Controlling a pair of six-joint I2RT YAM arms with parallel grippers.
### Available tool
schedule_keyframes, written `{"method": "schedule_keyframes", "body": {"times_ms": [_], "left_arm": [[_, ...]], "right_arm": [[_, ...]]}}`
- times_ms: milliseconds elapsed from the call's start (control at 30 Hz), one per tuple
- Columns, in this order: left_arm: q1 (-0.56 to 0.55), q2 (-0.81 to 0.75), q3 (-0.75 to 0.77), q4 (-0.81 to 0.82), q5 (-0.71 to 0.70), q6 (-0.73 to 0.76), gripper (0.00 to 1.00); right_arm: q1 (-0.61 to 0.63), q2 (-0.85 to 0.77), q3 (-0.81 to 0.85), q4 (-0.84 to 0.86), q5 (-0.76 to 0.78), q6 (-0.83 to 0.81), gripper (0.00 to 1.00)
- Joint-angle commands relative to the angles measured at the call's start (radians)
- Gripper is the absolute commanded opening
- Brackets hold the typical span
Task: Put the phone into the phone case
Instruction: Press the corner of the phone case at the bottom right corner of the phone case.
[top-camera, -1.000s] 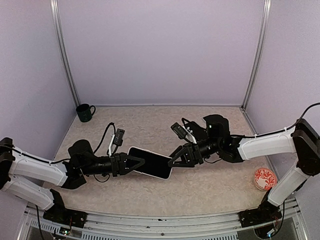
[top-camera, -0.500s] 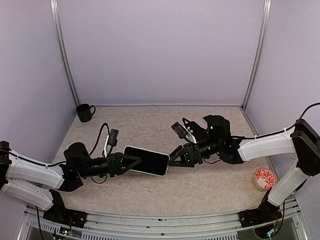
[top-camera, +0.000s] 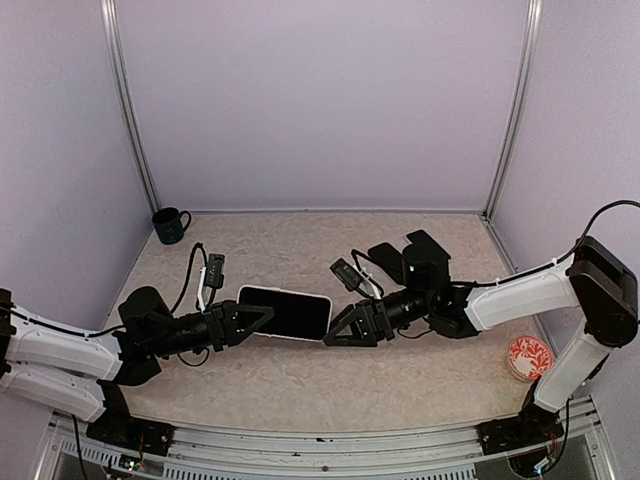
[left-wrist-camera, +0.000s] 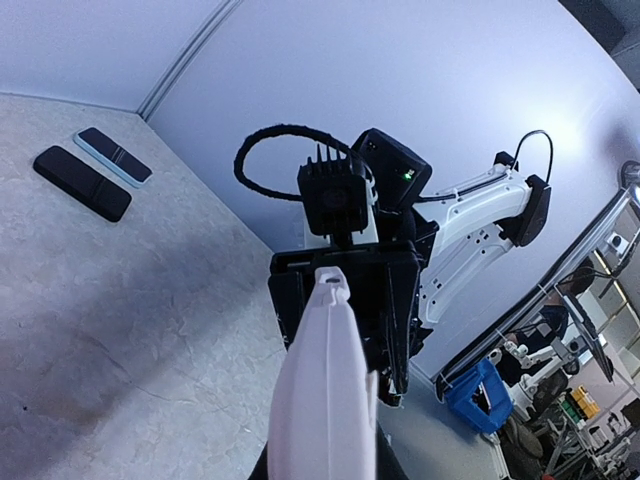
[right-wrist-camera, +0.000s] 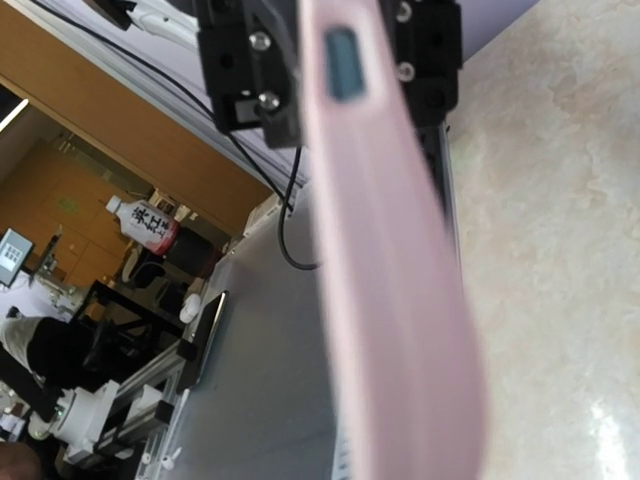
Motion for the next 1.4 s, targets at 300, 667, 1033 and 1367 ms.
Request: {"method": "schedule_keyframes", "body": {"times_ms": [300, 667, 1033, 1367], "left_arm": [[-0.012, -0.029, 0.001, 0.089, -0.029, 0.015, 0.0], [-0.032, -0.046, 0.011, 0.019, -0.064, 0.055, 0.0], [-0.052, -0.096, 0.027, -0.082, -0.123, 0.105, 0.0], [-0.052, -0.098, 0.046, -0.152, -0.152, 0.07, 0.0]], "right_arm": [[0.018, 0.02, 0.007, 0.046, 0.06, 0.057, 0.32], [0.018, 0.041, 0.044, -0.031, 0.12, 0.093, 0.09], [0.019, 0.017, 0.079, -0.198, 0.19, 0.012, 0.27], [0.019, -0.167, 0.081, -0.52, 0.426, -0.438, 0.71]]}}
